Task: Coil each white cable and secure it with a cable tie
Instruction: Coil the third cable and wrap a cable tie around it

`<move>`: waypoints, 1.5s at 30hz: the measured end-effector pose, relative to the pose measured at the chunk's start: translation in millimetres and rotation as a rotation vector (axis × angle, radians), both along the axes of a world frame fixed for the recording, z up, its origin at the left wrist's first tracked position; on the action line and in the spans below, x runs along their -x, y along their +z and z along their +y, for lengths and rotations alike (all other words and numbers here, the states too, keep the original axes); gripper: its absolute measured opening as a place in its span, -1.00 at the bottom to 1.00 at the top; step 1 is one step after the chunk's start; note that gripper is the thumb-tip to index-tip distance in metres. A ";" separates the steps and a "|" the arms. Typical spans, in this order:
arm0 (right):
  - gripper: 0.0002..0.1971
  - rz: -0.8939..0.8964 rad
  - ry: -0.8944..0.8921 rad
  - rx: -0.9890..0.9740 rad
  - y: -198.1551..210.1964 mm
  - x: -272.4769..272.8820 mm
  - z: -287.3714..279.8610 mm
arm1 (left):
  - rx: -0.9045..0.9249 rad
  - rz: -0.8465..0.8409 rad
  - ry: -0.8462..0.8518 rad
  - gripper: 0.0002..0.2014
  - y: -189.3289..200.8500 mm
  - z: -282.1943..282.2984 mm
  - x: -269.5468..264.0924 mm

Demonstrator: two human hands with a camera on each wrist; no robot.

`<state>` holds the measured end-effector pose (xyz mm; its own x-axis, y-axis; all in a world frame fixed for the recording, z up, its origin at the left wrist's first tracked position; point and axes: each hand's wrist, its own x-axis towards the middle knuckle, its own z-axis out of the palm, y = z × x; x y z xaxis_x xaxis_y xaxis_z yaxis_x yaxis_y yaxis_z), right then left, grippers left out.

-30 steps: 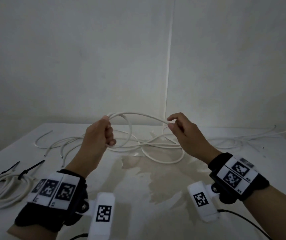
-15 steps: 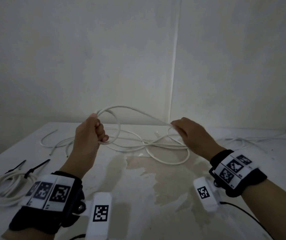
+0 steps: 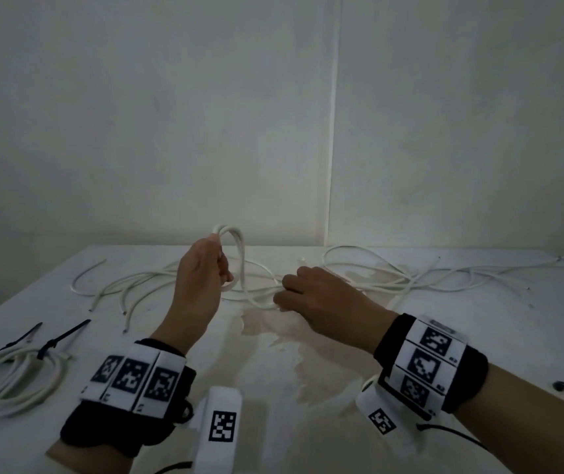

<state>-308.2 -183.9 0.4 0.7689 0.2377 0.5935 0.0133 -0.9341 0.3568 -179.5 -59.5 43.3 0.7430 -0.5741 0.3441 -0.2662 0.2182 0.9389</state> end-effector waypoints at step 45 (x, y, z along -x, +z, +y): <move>-0.67 -0.186 -0.272 -0.483 -17.4 18.0 -35.2 | 0.336 0.490 -0.109 -0.64 26.5 0.7 -3.5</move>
<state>-326.2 -219.1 -17.1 0.6370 -0.2850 0.7163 -0.2722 -0.9525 -0.1369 -176.0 -58.8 69.8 0.8036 -0.5754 0.1523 0.2208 0.5259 0.8214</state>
